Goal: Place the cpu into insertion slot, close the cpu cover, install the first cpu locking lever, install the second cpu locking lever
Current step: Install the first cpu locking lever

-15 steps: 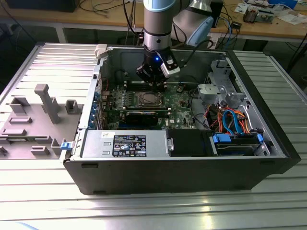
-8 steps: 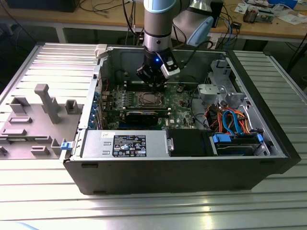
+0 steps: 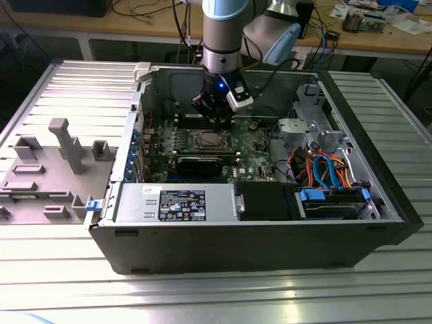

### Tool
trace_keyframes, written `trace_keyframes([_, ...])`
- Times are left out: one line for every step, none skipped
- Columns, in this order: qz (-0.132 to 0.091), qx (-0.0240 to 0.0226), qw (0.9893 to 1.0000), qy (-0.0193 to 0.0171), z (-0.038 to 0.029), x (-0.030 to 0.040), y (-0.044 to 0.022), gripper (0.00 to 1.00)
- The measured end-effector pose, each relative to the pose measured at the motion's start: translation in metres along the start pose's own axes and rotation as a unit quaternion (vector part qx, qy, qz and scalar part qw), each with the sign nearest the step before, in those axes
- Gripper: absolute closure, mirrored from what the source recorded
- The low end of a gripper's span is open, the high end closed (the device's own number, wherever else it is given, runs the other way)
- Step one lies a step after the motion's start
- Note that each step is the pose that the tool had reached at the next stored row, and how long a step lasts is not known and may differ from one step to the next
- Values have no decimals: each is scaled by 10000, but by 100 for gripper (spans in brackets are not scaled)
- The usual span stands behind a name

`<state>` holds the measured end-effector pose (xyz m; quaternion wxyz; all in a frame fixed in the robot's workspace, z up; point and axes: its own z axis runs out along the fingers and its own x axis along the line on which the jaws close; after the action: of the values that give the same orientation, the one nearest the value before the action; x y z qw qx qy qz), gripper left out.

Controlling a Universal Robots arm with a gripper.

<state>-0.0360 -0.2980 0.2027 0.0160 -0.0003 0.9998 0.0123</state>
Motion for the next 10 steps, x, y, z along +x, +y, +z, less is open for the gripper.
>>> trace_keyframes([0, 0, 10000, -1, -15, -1, 1, 89])
trace_keyframes([0, 1, 10000, 0, -35, -1, 1, 89])
trace_keyframes([0, 2, 10000, 1, -51, -2, 1, 89])
trace_keyframes([0, 2, 10000, 1, -63, -2, 1, 89])
trace_keyframes([0, 1, 10000, 0, -64, -2, 2, 89])
trace_keyframes([-1, 2, 10000, 1, -65, -3, -5, 89])
trace_keyframes([-1, 3, 10000, 1, -64, -2, -21, 89])
trace_keyframes([0, 4, 10000, 1, -63, -2, -28, 89])
trace_keyframes([0, 4, 10000, 1, -63, -2, -31, 89])
trace_keyframes([0, 4, 10000, 1, -62, -2, -31, 89])
